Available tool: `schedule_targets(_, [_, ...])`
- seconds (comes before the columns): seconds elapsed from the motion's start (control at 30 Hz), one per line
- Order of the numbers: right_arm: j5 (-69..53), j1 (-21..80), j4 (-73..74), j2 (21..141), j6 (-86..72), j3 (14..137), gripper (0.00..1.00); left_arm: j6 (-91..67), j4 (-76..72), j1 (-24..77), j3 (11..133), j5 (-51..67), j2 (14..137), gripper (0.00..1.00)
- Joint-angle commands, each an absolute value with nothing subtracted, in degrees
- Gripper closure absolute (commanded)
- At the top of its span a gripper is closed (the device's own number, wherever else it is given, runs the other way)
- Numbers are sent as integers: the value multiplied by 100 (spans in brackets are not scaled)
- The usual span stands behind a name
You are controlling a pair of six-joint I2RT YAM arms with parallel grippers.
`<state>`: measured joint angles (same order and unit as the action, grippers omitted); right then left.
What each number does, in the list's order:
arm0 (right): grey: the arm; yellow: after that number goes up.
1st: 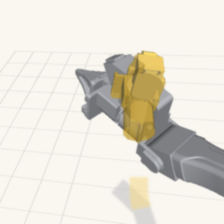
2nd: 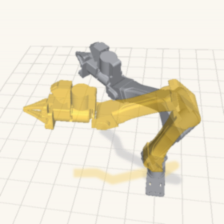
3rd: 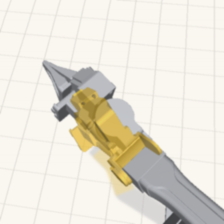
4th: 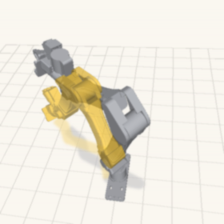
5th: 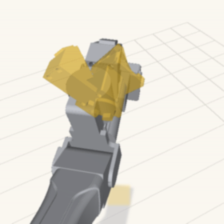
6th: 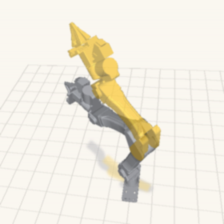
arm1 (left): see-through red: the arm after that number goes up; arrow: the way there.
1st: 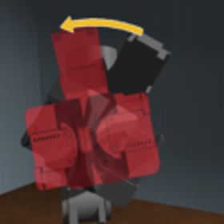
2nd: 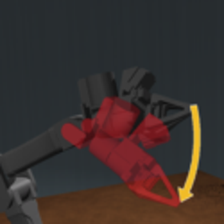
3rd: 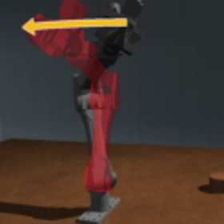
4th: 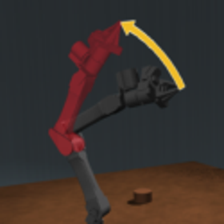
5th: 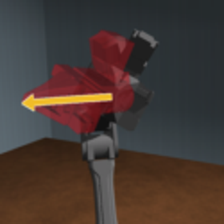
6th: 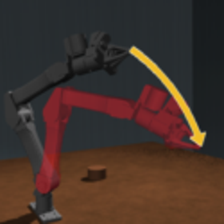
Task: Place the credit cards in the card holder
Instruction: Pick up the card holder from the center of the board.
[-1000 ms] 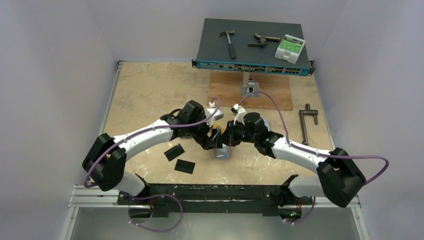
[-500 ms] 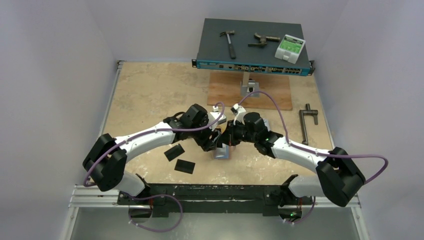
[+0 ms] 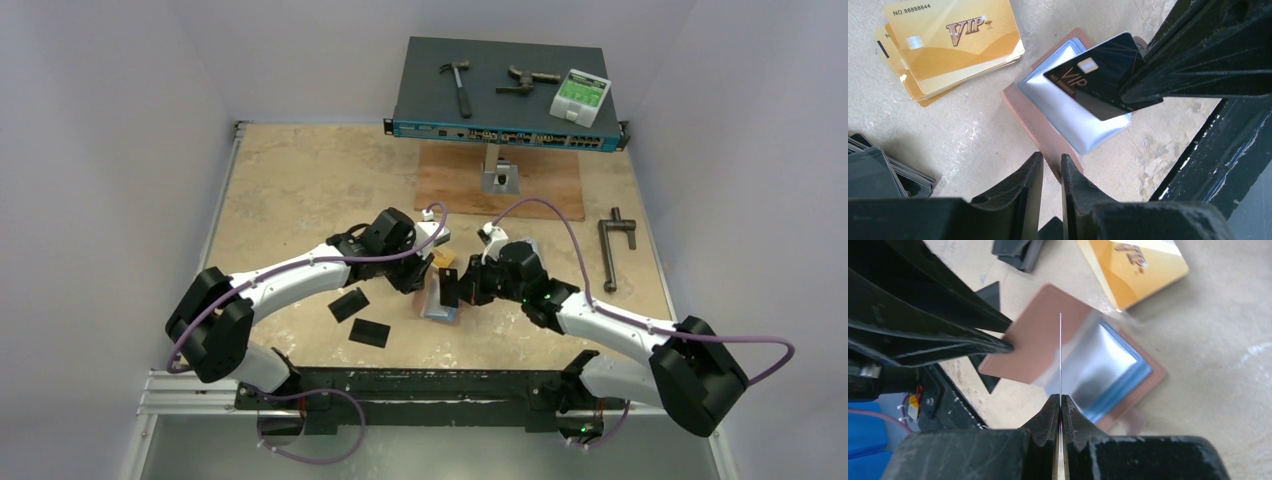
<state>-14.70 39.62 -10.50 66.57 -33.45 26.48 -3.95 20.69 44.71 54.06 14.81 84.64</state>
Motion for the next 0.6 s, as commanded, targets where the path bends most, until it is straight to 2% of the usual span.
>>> schedule_targets(0.0, [-1022,3896,-967,6374,-3584,2328,100,-599,2073,4498,5407,1509,8466,82])
schedule_targets(0.57, [-614,3809,-590,5765,-3794,2002,100,-556,2049,4529,5266,1587,8319,86])
